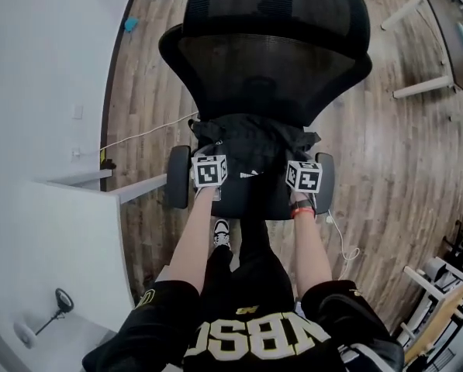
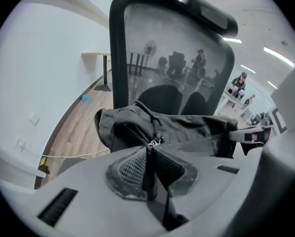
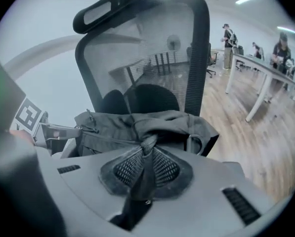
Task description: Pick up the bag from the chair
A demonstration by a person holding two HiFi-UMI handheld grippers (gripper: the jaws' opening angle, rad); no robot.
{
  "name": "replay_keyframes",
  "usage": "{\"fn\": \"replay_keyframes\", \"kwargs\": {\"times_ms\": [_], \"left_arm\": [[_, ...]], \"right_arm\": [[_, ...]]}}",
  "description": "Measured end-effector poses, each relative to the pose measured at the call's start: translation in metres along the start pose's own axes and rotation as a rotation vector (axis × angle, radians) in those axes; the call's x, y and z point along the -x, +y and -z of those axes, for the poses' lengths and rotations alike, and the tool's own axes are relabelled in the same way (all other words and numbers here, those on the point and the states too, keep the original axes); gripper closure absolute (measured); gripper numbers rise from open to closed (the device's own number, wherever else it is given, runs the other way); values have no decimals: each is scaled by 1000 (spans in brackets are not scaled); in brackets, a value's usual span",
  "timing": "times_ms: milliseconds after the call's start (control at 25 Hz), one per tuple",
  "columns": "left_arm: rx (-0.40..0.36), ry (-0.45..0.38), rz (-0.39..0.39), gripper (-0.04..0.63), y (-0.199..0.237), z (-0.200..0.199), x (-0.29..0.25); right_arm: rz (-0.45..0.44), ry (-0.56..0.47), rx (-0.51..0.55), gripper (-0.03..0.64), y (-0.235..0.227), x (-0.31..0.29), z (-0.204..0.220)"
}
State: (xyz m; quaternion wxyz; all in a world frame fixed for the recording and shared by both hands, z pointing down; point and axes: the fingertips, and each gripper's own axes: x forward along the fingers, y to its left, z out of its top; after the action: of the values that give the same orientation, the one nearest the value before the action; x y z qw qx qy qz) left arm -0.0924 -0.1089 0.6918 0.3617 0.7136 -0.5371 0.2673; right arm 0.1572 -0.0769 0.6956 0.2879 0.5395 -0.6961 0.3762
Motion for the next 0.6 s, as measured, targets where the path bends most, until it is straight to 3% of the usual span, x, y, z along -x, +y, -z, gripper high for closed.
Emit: {"fn": "replay_keyframes", "kwargs": {"times_ms": [120, 600], "left_arm": [[2, -43, 2, 551, -5, -23, 29], [-125, -222, 21, 554, -36, -89, 156]], "right_arm": [[3, -53, -19, 571, 10, 26, -18], [39, -260, 57, 571, 55, 152, -82]]}}
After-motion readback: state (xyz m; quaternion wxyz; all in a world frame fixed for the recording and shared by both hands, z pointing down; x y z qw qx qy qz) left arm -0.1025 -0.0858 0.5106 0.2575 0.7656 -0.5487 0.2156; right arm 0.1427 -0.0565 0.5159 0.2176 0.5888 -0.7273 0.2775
